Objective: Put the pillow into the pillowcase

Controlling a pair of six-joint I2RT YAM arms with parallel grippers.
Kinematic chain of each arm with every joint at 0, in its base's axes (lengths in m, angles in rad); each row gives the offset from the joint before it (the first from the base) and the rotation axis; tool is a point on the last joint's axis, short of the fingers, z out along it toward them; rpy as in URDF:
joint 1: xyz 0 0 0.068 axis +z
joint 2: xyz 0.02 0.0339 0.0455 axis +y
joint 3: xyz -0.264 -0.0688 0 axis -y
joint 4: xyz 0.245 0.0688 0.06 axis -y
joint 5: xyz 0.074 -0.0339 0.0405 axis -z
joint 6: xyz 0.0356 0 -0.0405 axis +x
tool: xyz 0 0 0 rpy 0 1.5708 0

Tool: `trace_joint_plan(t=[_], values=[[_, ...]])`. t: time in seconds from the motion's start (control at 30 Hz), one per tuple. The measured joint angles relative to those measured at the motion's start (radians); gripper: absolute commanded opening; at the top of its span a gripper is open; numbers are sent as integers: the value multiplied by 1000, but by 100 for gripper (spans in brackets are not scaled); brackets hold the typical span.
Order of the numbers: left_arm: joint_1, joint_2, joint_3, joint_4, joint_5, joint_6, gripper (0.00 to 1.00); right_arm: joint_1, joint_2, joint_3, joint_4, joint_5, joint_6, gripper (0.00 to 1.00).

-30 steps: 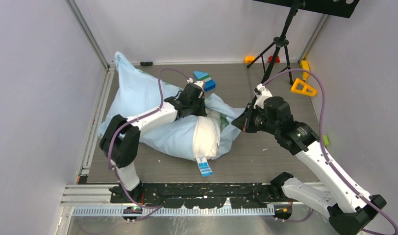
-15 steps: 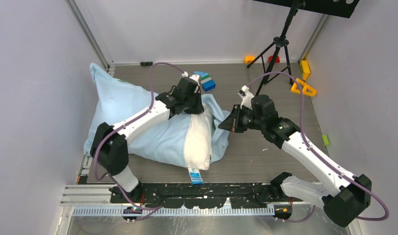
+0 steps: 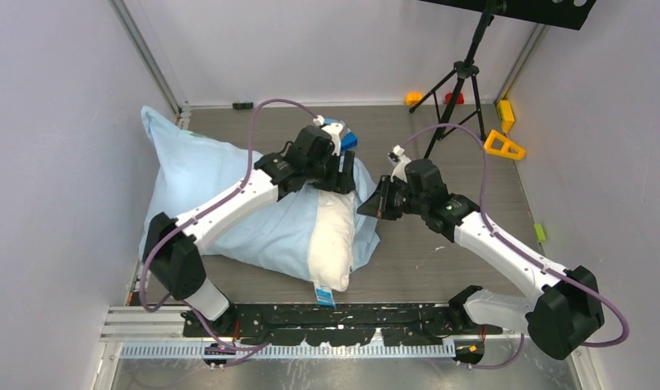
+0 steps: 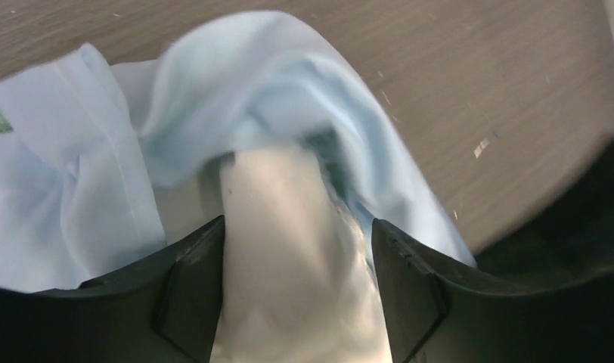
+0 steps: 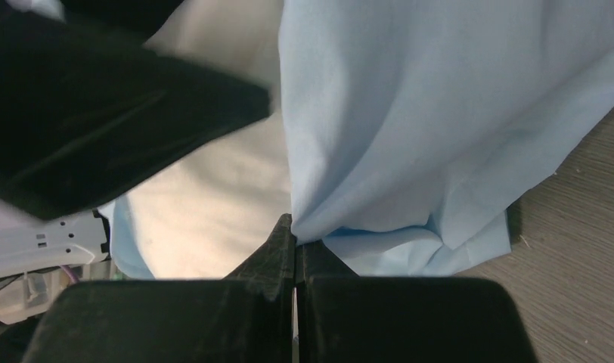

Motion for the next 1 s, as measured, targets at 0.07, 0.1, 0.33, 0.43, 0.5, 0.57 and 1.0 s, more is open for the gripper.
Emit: trace_joint_plan(t=[0.07,0.1,0.33,0.43,0.5,0.57,1.0], values=[[-33,-55,0,-43,-2,23,69,-1,11,3,2,8,3,0],[-51,-89,0,-70,-6,32,70,-1,19,5,3,15,6,0],[-234,-259,23,-258,-99,71,81,-4,47,28,3,39,21,0],[-344,-254,26,-330,-161,71,89,-8,47,40,2,43,21,0],[-402,-235,11,-365,-205,71,96,-10,47,43,1,46,21,0],[-443,-211,-19,-383,-252,69,97,-11,47,43,-3,47,22,0],[-324,42,2,-384,-525,63,0,-27,-41,-63,-32,99,22,0]])
